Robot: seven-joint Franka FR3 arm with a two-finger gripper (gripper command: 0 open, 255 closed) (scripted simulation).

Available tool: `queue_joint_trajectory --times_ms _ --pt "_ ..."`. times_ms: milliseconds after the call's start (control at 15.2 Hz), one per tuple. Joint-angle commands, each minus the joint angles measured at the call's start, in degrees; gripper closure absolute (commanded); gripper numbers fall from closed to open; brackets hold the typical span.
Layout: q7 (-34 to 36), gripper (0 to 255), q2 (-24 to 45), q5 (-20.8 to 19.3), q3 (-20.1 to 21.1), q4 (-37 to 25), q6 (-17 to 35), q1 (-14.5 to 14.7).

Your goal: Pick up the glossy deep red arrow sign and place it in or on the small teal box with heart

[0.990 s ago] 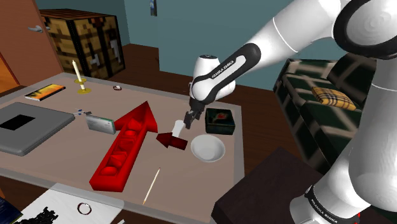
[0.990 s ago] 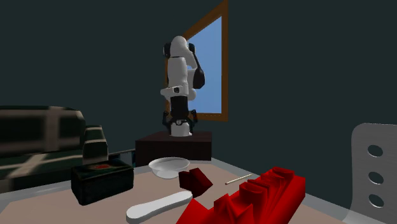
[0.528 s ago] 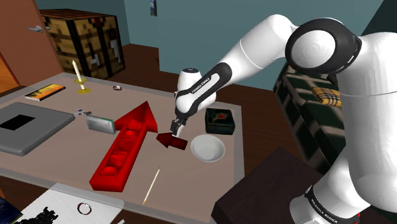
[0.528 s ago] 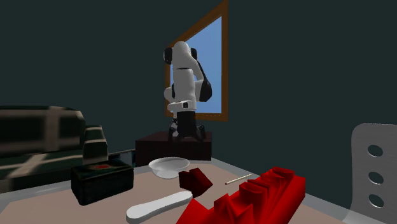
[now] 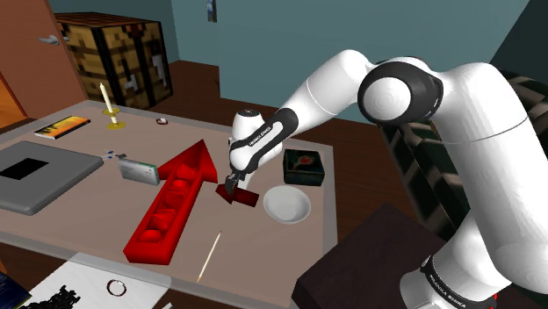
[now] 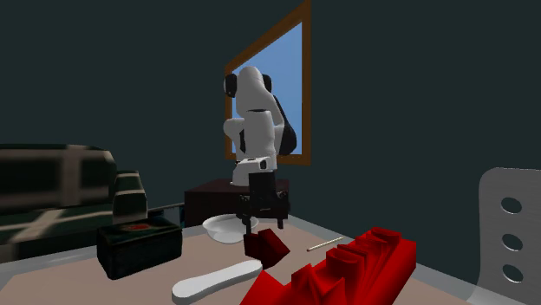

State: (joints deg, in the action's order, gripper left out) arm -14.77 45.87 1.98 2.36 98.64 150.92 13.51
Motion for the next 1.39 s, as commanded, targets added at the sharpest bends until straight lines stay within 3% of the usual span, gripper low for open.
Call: queue_joint_trajectory --times_ms 0,660,726,1320 --pt "-0.07 0 1.50 -0.02 -0.02 -0.80 0.73 0.01" --pt "-0.05 0 3.43 -0.05 -0.04 -1.98 1.46 0.09" --pt "-0.05 255 3.43 -0.05 -0.04 -1.98 1.46 0.09" --pt "-0.05 255 3.44 -0.05 -0.04 -1.99 1.47 0.09"
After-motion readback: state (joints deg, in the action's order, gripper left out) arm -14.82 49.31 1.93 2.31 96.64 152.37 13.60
